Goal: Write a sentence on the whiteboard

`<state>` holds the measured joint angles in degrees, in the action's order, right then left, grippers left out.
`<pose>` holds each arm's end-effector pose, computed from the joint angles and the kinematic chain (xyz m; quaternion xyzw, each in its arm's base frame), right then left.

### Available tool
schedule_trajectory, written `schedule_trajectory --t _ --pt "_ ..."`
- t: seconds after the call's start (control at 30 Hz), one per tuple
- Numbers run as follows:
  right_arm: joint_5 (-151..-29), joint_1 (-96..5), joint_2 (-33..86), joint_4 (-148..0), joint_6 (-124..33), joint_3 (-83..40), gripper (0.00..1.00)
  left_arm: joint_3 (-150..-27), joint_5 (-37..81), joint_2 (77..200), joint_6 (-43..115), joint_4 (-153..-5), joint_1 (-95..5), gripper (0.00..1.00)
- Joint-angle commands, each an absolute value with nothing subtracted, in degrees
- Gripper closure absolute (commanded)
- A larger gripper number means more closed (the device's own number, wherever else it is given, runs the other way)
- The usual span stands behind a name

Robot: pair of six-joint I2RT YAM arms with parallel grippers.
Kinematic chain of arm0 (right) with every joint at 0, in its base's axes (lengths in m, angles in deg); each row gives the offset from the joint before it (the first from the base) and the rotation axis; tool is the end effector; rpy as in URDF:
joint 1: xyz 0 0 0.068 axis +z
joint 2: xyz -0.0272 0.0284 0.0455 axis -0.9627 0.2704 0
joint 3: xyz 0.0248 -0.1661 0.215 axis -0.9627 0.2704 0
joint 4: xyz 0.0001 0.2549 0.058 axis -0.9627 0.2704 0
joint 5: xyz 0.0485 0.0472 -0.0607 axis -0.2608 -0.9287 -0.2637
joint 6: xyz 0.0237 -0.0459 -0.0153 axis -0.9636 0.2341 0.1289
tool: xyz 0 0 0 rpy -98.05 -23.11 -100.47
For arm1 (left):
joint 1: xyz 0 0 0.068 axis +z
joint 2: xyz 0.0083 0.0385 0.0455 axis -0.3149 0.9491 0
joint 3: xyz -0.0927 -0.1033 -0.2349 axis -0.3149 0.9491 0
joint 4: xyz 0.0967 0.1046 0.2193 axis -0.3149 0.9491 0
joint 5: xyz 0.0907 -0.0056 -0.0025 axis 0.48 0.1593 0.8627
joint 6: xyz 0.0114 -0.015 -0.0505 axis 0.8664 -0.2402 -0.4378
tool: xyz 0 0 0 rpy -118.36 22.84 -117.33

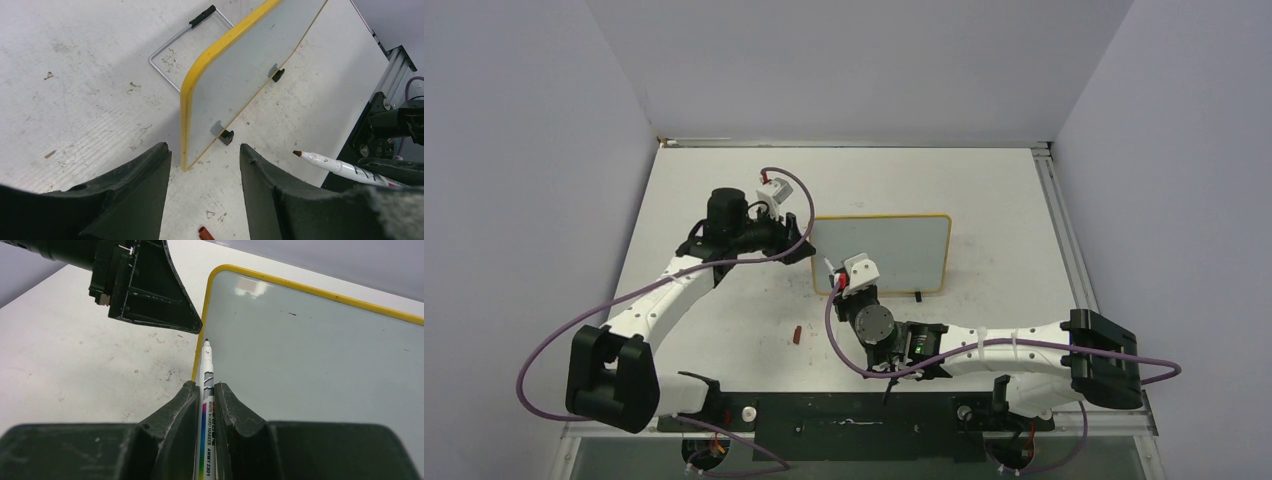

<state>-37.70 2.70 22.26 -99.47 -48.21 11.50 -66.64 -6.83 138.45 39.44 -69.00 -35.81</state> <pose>0.0904 0.2809 0.2668 -0.1860 0.7218 0.2013 0.6355 0.2678 -0.1066 0.2631 0.2143 0.8204 -0.3729 0.3768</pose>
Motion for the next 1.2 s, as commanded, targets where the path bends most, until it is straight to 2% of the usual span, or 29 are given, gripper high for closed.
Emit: schedule_trajectory --t 0.0,0.23,0.53,0.6,0.73,0.93,1.17 --pt "-36.6 2.8 20.8 -100.9 -48.9 10.6 0.95 -68.1 -6.1 134.6 42.7 -69.3 -34.4 0.47" --pt "-37.1 2.8 19.3 -102.0 -48.8 11.9 0.95 -71.4 -15.1 140.6 41.0 -75.1 -33.1 0.44" --pt "-38.2 2.7 17.8 -102.4 -48.9 12.9 0.95 -74.7 -20.4 147.0 39.5 -81.4 -33.1 0.44" --pt "-38.3 2.8 17.5 -102.2 -49.1 12.9 0.95 -74.3 -22.6 147.6 38.7 -82.7 -33.1 0.47" --pt "-38.4 2.7 16.8 -102.2 -49.3 13.4 0.95 -72.0 -26.1 147.5 36.0 -86.4 -33.1 0.60" --pt "-38.3 2.8 15.3 -102.0 -49.9 14.5 0.95 -66.5 -24.7 143.0 34.5 -86.5 -33.3 0.71" --pt "-38.5 2.8 14.8 -101.9 -49.8 15.1 0.95 -63.1 -24.1 140.3 35.9 -83.3 -34.7 0.74"
